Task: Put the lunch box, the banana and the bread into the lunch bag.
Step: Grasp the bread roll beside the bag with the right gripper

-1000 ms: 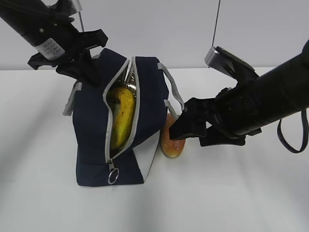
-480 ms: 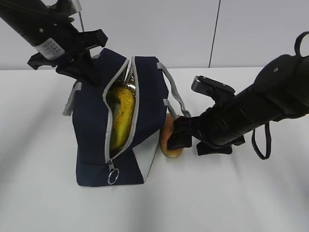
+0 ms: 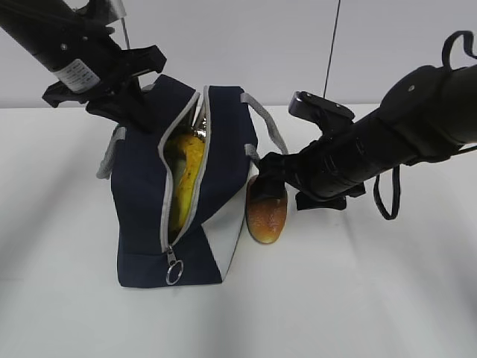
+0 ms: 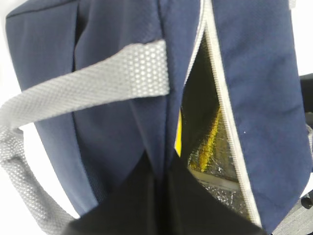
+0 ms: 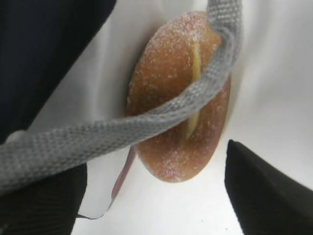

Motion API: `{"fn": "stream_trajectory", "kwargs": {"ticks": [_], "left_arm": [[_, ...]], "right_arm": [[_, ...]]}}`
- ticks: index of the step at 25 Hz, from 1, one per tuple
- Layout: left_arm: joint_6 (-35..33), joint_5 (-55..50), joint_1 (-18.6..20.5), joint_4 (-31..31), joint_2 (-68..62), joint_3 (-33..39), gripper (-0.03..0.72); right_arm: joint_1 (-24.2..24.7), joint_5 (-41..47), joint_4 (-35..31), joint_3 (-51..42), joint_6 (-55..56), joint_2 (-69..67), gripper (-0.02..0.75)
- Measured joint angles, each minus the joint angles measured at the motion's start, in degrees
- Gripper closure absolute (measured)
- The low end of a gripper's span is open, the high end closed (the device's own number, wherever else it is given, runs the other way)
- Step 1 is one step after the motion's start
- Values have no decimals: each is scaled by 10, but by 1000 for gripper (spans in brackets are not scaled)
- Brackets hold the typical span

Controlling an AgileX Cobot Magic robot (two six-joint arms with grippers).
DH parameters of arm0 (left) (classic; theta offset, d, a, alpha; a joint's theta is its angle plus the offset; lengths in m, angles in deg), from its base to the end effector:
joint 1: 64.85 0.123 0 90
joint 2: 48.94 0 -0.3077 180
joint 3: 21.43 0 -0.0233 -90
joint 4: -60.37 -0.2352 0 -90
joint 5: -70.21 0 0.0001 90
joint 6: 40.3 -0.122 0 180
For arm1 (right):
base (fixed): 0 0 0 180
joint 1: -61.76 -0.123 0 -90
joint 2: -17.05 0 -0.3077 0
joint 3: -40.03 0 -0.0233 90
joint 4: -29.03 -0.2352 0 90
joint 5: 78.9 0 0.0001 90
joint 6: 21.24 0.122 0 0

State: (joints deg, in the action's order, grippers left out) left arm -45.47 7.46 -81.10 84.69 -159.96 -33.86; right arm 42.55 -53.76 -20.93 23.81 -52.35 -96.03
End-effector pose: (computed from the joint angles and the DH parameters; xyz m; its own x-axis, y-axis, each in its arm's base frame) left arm 0.3588 -0.1511 0.2920 -0.9350 0.1624 -0.3153 0.2813 0.8810 -0.3803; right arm 0.3473 0.1631 0.1794 -0.8865 -0.0325 -0.4616 -0.2474 0.8763 0.4134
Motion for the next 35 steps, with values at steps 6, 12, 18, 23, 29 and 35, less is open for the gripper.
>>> {"fn": "stream_trajectory", "kwargs": {"ticks": [6, 12, 18, 23, 29, 35], "left_arm": [[0, 0, 0, 0, 0, 0, 691], [0, 0, 0, -1, 0, 0, 691], [0, 0, 0, -2, 0, 0, 691], [0, 0, 0, -2, 0, 0, 691], [0, 0, 0, -2, 0, 0, 691], [0, -1, 0, -2, 0, 0, 691]], "right_arm": [[7, 1, 1, 39, 0, -47, 83], [8, 18, 1, 81, 0, -79, 83], [10, 40, 4, 91, 0, -107, 127], [10, 54, 17, 93, 0, -107, 250], [19, 74, 59, 95, 2, -96, 287], [91, 119, 129, 96, 17, -47, 290]]}}
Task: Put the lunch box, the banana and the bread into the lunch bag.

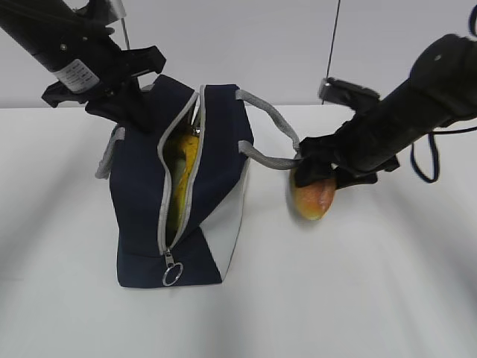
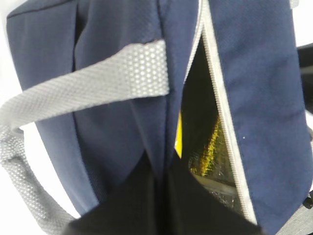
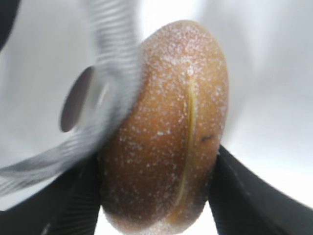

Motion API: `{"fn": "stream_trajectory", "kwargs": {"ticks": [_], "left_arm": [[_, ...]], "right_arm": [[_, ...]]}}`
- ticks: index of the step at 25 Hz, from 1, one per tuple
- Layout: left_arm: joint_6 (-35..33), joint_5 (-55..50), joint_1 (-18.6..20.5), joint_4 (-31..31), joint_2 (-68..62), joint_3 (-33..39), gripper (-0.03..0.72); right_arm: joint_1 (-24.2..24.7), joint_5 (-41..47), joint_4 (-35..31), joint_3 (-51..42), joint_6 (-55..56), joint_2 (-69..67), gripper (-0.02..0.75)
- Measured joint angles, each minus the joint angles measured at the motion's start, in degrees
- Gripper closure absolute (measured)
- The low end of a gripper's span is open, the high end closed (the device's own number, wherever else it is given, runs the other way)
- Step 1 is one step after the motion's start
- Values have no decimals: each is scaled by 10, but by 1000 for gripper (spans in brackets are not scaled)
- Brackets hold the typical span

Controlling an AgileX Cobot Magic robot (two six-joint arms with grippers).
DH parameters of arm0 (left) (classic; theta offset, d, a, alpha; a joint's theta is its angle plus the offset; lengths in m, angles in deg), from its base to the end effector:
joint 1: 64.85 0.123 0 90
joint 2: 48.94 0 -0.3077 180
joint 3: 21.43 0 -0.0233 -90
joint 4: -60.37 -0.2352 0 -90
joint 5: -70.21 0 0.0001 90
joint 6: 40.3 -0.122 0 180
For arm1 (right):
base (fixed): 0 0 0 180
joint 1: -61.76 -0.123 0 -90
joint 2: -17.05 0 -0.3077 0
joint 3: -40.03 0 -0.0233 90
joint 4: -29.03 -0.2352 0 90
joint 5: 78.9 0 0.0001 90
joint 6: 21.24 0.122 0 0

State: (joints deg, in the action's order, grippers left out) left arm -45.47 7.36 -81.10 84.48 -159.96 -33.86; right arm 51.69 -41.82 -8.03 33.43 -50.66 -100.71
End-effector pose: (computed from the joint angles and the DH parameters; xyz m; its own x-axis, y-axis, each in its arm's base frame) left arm 0.3587 -0.1508 0.2918 -0.9349 0.1648 -0.3142 0.2822 0.8821 -0.3771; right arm 0.3839 0.1132 0.1784 -0.9042 -0.1334 -0.4057 -0.2856 0.8951 0.3423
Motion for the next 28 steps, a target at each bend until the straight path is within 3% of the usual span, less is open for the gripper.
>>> {"fn": "stream_trajectory", "kwargs": {"ticks": [4, 8, 17, 28], "left_arm": [[0, 0, 0, 0, 0, 0, 691], [0, 0, 0, 0, 0, 0, 691], [0, 2, 0, 0, 0, 0, 691], [0, 3, 0, 1, 0, 0, 691]], "right_arm": [[58, 23, 11, 0, 17, 44, 290], [71, 37, -27, 1, 20, 100, 291], [47, 192, -366, 59, -156, 127, 292], [-44, 149, -405, 67, -173, 58, 294]]}}
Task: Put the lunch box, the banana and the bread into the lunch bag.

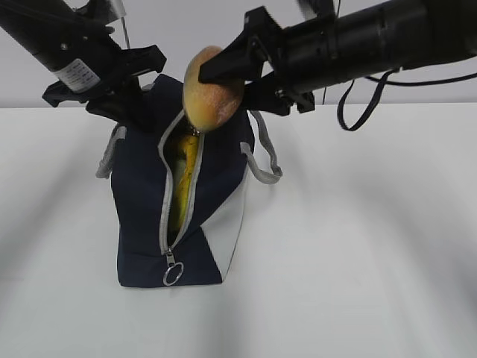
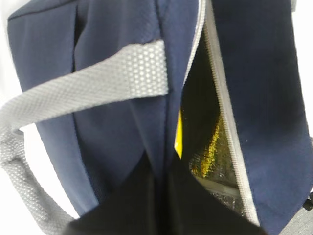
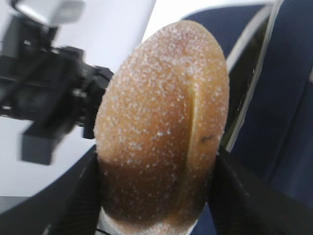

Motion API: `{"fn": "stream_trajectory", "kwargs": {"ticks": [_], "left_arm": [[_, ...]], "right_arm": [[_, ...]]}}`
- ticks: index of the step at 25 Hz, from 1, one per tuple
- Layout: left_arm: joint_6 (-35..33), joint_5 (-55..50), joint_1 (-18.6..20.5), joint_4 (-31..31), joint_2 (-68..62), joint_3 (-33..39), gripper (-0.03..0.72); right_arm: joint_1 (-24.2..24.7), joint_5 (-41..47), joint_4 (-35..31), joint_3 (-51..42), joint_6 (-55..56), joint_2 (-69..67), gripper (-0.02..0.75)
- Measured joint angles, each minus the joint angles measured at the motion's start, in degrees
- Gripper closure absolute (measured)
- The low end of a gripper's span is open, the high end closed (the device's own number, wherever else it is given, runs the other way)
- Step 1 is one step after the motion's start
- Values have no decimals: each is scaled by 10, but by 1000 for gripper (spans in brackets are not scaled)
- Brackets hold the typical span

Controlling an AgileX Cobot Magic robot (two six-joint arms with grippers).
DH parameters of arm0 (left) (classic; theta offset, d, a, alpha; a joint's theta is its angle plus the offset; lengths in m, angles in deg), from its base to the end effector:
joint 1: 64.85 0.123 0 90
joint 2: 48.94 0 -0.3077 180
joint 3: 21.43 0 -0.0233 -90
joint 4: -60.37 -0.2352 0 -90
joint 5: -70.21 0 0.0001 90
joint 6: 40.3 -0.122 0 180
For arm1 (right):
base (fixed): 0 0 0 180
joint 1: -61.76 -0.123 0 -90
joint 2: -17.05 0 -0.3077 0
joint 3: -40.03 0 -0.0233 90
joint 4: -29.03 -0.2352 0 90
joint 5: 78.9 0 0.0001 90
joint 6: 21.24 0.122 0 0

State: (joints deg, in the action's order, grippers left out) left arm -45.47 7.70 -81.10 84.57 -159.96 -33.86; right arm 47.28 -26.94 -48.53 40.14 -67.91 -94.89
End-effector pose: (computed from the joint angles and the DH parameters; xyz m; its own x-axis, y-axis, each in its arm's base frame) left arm 0.3594 -0.1510 0.2921 -0.9338 0.1615 -0.3192 0.2818 0.8818 -0.3781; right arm 0.3677 0.1919 0.2954 -0.8384 0.0481 -0.5430 -0.4548 0.4873 0.7454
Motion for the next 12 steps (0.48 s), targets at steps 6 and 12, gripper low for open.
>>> {"fn": "stream_trajectory", "kwargs": {"ticks": [6, 12], "left_arm": [[0, 0, 0, 1, 0, 0, 691], [0, 1, 0, 1, 0, 0, 691]], "right_arm": [[-26, -6, -10, 1, 1, -62, 295], [-35, -14, -14, 4, 4, -86, 272]]}}
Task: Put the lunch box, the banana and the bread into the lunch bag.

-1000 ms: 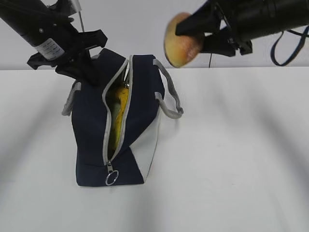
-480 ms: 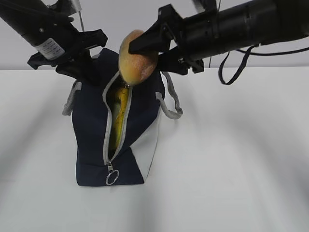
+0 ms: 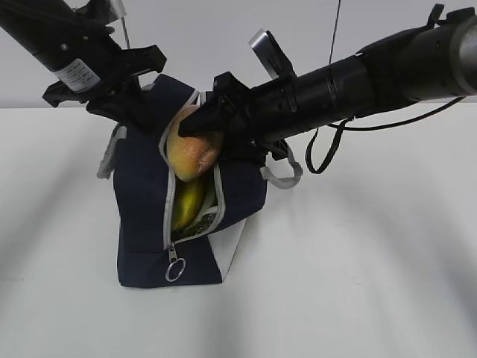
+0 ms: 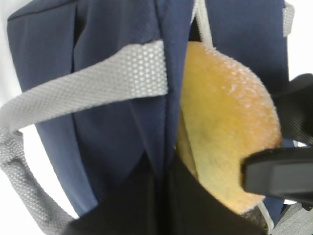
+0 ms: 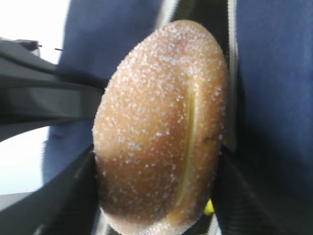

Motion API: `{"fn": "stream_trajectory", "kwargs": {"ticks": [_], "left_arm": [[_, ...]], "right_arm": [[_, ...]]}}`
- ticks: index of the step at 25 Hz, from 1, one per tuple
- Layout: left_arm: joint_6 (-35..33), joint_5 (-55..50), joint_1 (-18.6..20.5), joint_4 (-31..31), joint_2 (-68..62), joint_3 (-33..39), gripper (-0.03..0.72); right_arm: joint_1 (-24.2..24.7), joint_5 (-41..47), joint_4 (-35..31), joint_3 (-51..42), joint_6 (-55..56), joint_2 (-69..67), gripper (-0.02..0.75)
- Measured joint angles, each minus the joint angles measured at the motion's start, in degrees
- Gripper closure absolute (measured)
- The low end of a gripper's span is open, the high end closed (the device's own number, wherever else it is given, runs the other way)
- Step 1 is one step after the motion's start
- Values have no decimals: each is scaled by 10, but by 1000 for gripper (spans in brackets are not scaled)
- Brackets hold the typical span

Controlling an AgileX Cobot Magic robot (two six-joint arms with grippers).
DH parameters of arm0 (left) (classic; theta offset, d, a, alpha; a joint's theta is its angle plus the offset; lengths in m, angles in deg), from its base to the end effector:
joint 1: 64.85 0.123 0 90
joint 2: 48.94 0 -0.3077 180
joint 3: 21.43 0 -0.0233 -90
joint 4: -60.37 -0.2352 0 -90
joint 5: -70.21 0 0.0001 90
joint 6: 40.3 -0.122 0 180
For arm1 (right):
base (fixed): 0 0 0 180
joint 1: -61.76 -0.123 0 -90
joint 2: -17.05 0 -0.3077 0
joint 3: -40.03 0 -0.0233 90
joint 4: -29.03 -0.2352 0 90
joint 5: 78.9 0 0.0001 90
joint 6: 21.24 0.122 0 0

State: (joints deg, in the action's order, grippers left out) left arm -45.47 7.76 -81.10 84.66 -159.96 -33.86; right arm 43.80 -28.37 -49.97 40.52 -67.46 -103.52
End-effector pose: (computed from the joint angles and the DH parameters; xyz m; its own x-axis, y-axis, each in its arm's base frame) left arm 0.3595 -0.1511 0.2922 -0.9338 0.1604 -0.3199 0.2814 0.8814 -0.3795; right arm 0.3803 0.2205 0.2358 -0.9082 0.0146 -0.4182 -0.3564 0.4969 0.7913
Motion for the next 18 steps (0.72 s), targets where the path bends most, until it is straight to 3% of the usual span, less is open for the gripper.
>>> {"fn": "stream_trajectory", "kwargs": {"ticks": [6, 13, 18], "left_arm": [[0, 0, 0, 0, 0, 0, 691], [0, 1, 0, -1, 0, 0, 691], [0, 1, 0, -1, 0, 0, 691]], "right_arm": [[-1, 12, 0, 13, 3, -22, 99], [2, 57, 19, 70, 5, -22, 82], [20, 108, 123, 126, 57, -22, 97]]}}
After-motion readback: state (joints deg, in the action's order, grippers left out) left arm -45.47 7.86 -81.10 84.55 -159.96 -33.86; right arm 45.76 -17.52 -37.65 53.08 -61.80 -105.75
